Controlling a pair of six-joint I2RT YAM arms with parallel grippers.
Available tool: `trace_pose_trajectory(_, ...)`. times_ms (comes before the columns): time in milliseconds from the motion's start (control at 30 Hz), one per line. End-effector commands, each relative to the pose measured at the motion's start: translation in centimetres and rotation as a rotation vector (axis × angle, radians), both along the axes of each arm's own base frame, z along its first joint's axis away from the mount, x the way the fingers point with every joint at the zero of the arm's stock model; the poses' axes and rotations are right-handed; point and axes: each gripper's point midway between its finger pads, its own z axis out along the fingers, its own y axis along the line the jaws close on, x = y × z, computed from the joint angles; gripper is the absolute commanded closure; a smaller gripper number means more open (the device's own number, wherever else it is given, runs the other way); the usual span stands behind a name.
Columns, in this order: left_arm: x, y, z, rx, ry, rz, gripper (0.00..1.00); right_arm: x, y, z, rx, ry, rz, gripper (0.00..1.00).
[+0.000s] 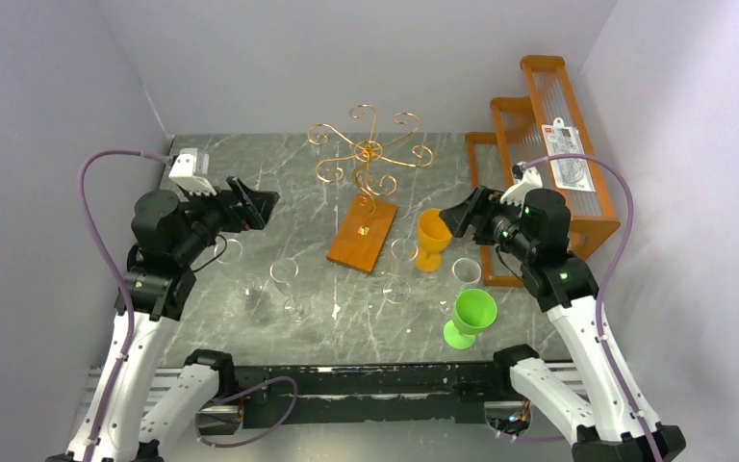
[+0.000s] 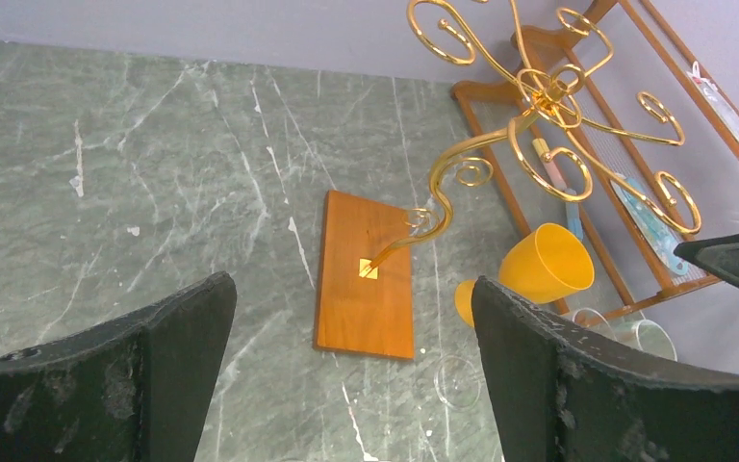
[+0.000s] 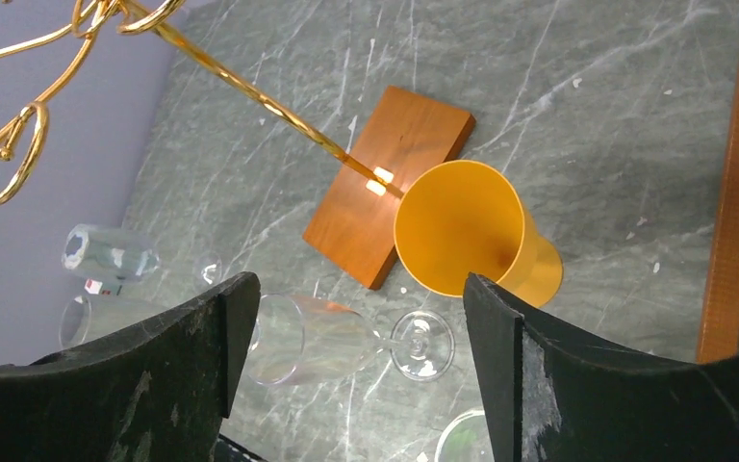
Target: Place the wine glass upside down on the wine glass rack
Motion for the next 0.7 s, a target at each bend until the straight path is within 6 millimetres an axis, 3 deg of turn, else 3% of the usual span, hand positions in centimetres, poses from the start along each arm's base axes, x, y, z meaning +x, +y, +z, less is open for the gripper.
trace_pose_trajectory(0,0.0,-0.2,0.7,-0.013,-0.035,-0.005,0.03,-0.1,-0.6,0.3,-0.014,-0.015,-0.025,0.17)
trace_pose_trajectory(233,-0.1,0.0,0.5,-0.011,-0.025,0.004,0.03,-0.6,0.0,0.9,0.008,-0.035,0.013,0.13)
trace_pose_trajectory(400,0.0,0.0,0.5,-0.006,-0.025,0.008,0.03,-1.6,1.1,2.3,0.017,-0.135,0.110,0.17)
trace_pose_trajectory(533,0.3,0.3,0.1,-0.015,-0.004,0.030,0.03,-1.7,1.9,1.6,0.015,-0.094,0.153,0.23)
trace_pose_trajectory(667,0.5,0.3,-0.2,-0.025,0.008,0.041,0.03,-1.1,2.2,0.7,-0.062,-0.046,0.086,0.28)
